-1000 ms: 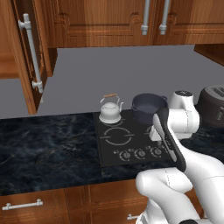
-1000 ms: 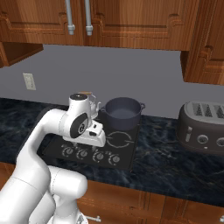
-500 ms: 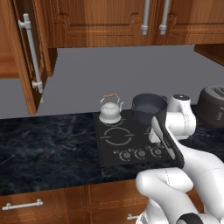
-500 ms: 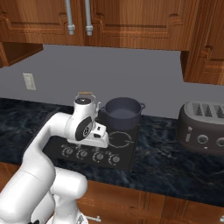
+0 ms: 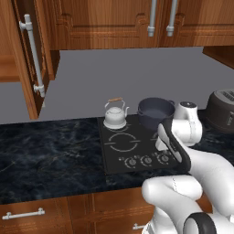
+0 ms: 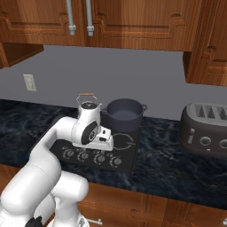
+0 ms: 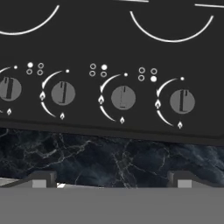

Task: Pick the kettle from the cabinet and place it on a stove burner. Then pick the pot from the counter and place it on another stove burner. Finally, turn both burners on.

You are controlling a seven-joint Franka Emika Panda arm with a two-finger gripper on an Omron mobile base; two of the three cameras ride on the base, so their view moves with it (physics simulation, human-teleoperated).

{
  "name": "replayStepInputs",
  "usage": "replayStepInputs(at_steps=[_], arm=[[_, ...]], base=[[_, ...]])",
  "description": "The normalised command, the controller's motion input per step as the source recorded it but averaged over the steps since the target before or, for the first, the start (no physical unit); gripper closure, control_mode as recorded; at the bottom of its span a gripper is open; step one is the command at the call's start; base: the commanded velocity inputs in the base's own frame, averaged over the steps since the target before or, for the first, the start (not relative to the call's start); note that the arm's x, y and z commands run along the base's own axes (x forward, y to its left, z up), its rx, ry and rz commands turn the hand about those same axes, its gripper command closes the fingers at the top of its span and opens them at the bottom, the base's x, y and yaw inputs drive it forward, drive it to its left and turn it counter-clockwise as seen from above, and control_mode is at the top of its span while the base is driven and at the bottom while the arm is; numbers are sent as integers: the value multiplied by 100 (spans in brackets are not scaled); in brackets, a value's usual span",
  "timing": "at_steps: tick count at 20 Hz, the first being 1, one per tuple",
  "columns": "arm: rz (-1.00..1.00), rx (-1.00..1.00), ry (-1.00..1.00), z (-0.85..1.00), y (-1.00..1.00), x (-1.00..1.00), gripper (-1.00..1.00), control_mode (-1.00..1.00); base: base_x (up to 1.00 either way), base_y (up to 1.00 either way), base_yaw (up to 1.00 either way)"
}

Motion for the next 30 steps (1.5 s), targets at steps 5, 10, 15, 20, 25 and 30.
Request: replayStepInputs(at_steps=[5,10,15,20,25,30], arm=[[2,0,0,-17,-3,14,-100,-100],[1,0,0,-18,0,14,-100,-100],[0,0,0,-17,0,11,-100,-100],[0,0,0,-15,-1,15,-100,-100],[0,0,0,-16,0,17,-100,-100],[0,0,0,-15,-4,13,-100,-100]], base=[[0,0,0],[0,0,0],[0,0,0],[0,0,0],[0,0,0],[0,0,0]])
